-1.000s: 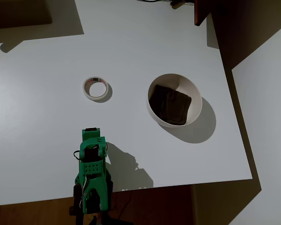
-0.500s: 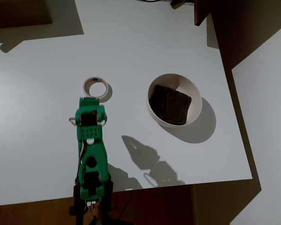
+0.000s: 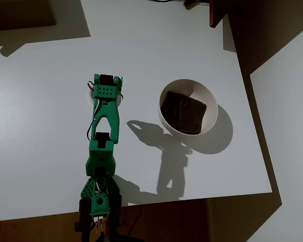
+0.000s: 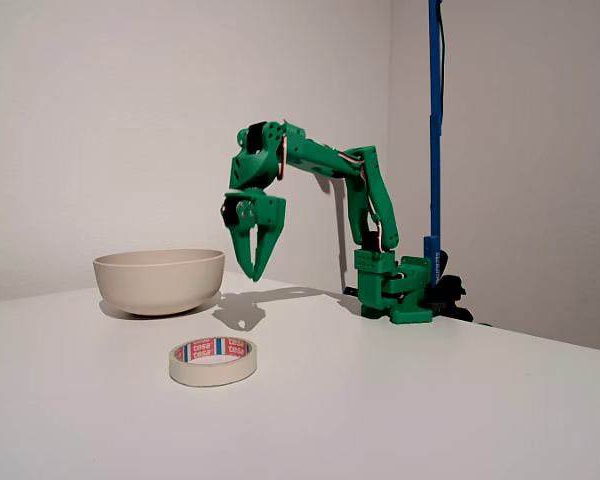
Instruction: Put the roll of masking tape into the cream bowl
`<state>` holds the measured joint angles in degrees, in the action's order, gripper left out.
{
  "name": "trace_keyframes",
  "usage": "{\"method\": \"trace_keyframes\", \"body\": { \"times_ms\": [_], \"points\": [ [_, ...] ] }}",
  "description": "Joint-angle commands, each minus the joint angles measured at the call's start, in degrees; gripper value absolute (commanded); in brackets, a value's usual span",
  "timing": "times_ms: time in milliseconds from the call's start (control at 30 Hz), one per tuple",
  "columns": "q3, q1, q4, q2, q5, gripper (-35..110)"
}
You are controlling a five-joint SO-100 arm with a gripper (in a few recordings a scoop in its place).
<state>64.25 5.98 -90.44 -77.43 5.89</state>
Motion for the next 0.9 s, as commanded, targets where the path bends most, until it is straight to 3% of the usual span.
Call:
{"method": "trace_keyframes", "body": {
  "times_ms": [0, 67, 167, 300, 600, 867],
  "points": [
    [-5.8, -1.3, 0.1, -0.9, 0.0, -8],
    [-7.9, -3.0, -0.8, 0.4, 0.3, -6],
    [-13.8, -4.1, -4.3, 5.1, 1.3, 22],
    [-15.6, -2.4, -4.5, 8.1, 1.5, 14],
    [-15.9, 3.5, -0.6, 11.8, 1.1, 17],
    [-16.2, 0.9, -6.0, 12.9, 2.9, 14]
  ]
}}
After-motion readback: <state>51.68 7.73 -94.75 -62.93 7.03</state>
